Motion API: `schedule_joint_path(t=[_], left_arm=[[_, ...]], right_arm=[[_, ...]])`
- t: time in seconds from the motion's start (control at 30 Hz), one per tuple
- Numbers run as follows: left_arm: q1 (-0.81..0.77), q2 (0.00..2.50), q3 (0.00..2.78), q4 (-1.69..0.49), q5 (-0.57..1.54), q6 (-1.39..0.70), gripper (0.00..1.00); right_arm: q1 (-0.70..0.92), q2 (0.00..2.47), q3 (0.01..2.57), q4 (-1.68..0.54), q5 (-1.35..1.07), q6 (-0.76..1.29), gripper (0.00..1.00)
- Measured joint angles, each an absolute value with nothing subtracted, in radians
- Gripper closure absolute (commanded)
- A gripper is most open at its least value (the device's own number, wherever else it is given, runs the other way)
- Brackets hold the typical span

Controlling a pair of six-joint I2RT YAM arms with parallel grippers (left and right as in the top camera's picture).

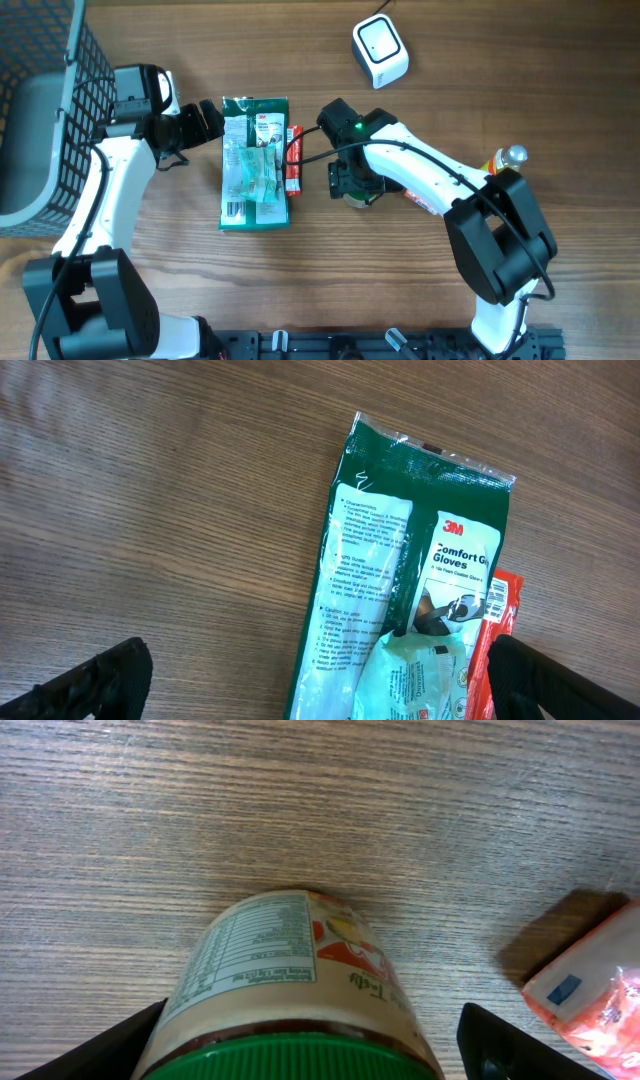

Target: Scan the item barcode

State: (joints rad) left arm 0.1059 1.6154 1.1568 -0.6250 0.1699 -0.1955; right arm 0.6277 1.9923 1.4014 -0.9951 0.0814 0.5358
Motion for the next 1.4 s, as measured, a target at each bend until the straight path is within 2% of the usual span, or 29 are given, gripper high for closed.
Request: schedule_joint_path(t=[0.1,0.27,0.47,1.0,1.03,1.07,1.23,1.4], left_arm=[[0.106,1.615,1.157,-0.625,0.170,-0.196,0.00],[0.106,1.615,1.157,-0.625,0.170,-0.196,0.00],[0.106,1.615,1.157,-0.625,0.170,-0.196,0.00],[0.106,1.615,1.157,-0.625,0.170,-0.196,0.00],[0.106,1.615,1.157,-0.625,0.170,-0.196,0.00],[0.106,1.615,1.157,-0.625,0.170,-0.196,0.00],[0.106,1.615,1.157,-0.625,0.170,-0.196,0.00],[0.106,1.615,1.157,-0.625,0.170,-0.196,0.00]], right_arm=[[0.628,1.992,1.401,-1.007,0.095,0.550,0.09],[0.628,1.992,1.401,-1.006,0.105,0.557,0.18],[0.628,1.992,1.401,-1.006,0.108,0.558,0.19],[0.628,1.992,1.401,-1.006,0.091,0.529,0.36],[0.628,1.992,1.401,-1.006,0.091,0.529,0.38],[0.628,1.992,1.401,-1.006,0.091,0.529,0.46],[0.628,1.992,1.401,-1.007,0.084,0.529,0.63],[0.619,1.992,1.402,-1.041,0.020,0.529,0.68]])
